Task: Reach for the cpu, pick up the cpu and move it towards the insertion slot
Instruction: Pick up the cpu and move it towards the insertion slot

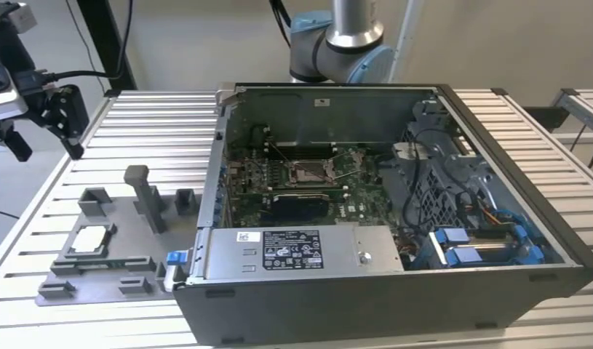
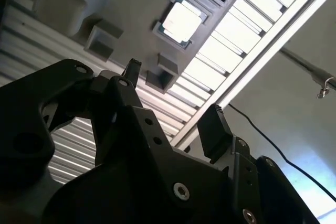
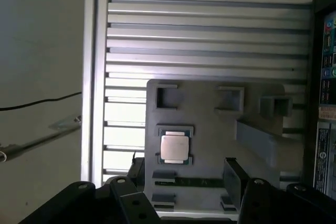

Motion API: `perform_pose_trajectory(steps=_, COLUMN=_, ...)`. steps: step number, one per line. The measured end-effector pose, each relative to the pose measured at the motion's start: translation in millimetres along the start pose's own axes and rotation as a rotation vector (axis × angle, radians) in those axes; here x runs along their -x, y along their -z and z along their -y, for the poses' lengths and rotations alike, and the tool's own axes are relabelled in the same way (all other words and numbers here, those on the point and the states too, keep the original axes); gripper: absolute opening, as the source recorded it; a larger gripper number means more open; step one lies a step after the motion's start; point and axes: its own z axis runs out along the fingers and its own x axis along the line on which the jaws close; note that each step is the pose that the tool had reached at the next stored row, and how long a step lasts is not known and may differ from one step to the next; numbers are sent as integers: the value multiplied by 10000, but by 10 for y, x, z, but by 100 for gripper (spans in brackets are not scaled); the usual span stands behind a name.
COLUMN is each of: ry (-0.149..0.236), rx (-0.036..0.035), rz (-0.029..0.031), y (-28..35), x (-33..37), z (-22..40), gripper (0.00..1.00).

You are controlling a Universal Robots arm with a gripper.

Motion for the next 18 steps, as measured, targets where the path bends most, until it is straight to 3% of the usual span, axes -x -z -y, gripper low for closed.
perform_pose_trajectory(steps=15, ry=0, rx=28, rz=1, y=-218, x=0, z=9, gripper=100)
perform_pose_trajectory(steps=18, ry=-2, rx=22, rz=-51, y=-237, x=0, z=9, gripper=100)
